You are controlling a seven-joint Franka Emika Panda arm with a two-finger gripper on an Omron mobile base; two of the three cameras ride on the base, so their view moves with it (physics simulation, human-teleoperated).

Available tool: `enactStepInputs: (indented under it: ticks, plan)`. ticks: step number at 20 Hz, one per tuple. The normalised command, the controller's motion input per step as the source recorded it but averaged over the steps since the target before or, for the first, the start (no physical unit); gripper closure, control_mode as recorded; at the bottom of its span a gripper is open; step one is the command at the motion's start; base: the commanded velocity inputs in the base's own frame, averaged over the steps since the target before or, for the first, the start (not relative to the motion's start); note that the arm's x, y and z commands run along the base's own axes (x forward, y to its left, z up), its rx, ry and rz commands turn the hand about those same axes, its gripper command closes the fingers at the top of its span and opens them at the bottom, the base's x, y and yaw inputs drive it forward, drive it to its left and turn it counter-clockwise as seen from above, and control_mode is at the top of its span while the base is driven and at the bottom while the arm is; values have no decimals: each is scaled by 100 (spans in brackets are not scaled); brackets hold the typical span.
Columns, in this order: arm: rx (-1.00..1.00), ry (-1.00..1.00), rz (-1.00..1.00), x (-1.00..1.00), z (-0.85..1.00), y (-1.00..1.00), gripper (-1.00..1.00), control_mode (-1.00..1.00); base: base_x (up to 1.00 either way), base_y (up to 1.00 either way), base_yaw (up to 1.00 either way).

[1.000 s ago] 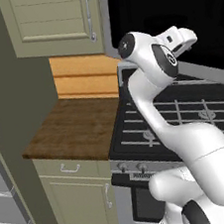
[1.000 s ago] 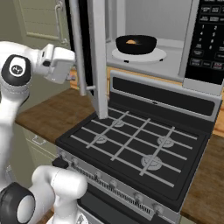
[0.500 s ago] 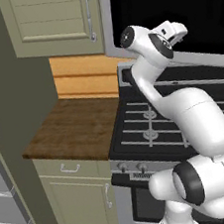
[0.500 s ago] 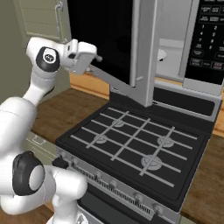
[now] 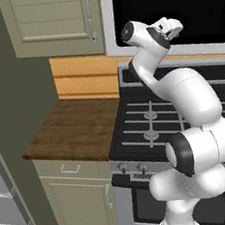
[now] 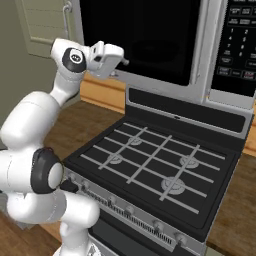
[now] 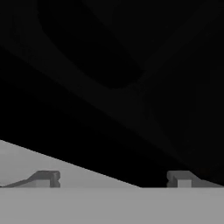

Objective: Pick the potato from the sink and place it in the bowl. Then pick the bowl and place it in the microwave. Then close the microwave door and press the start button.

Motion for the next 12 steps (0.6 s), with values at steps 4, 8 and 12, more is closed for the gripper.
enactStepInputs:
  ticks: [4, 8, 12]
  plan:
    - [1, 0, 0, 82, 0, -28, -100, -100, 0, 0, 0]
    - [2, 0, 0, 81, 0, -35, -100, -100, 0, 0, 0]
    - [1, -8, 0, 44, -3, -28, -100, -100, 0, 0, 0]
